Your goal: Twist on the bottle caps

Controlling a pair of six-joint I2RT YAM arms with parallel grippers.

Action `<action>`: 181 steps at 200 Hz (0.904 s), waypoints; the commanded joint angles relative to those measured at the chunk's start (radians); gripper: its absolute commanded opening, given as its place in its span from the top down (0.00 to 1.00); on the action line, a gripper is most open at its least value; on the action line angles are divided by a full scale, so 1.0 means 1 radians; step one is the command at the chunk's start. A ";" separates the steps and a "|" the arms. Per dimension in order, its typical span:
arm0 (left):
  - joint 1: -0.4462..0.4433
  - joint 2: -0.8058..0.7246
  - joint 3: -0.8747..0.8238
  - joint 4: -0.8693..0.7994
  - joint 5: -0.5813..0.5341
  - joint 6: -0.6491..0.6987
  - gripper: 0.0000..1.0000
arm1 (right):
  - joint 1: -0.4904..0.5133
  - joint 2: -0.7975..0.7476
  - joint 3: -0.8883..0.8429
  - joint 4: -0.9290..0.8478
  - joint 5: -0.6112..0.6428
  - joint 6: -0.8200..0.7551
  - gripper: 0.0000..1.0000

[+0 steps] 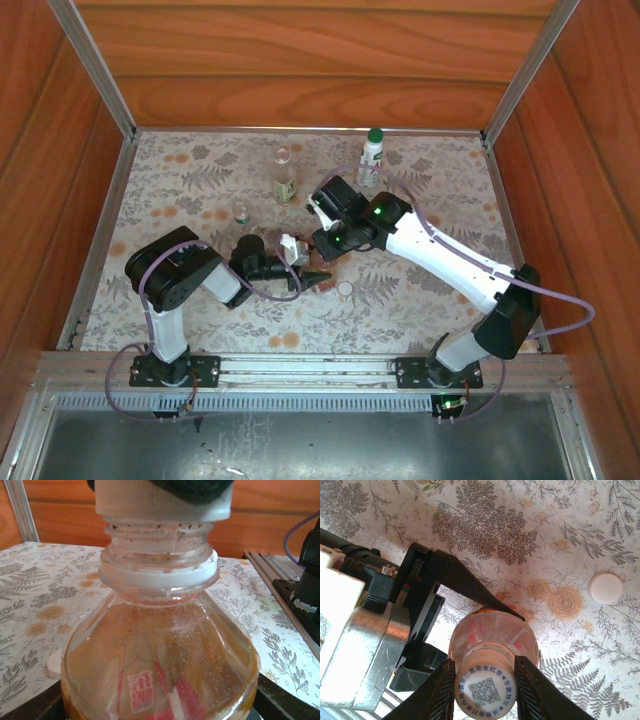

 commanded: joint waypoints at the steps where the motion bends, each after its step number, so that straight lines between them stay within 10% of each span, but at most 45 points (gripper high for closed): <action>1: 0.004 0.015 0.007 -0.016 0.009 -0.008 0.36 | 0.024 -0.017 -0.044 -0.008 -0.028 -0.019 0.65; 181: 0.005 0.013 0.006 -0.022 0.015 0.000 0.36 | 0.013 0.108 0.116 -0.153 -0.010 0.044 0.70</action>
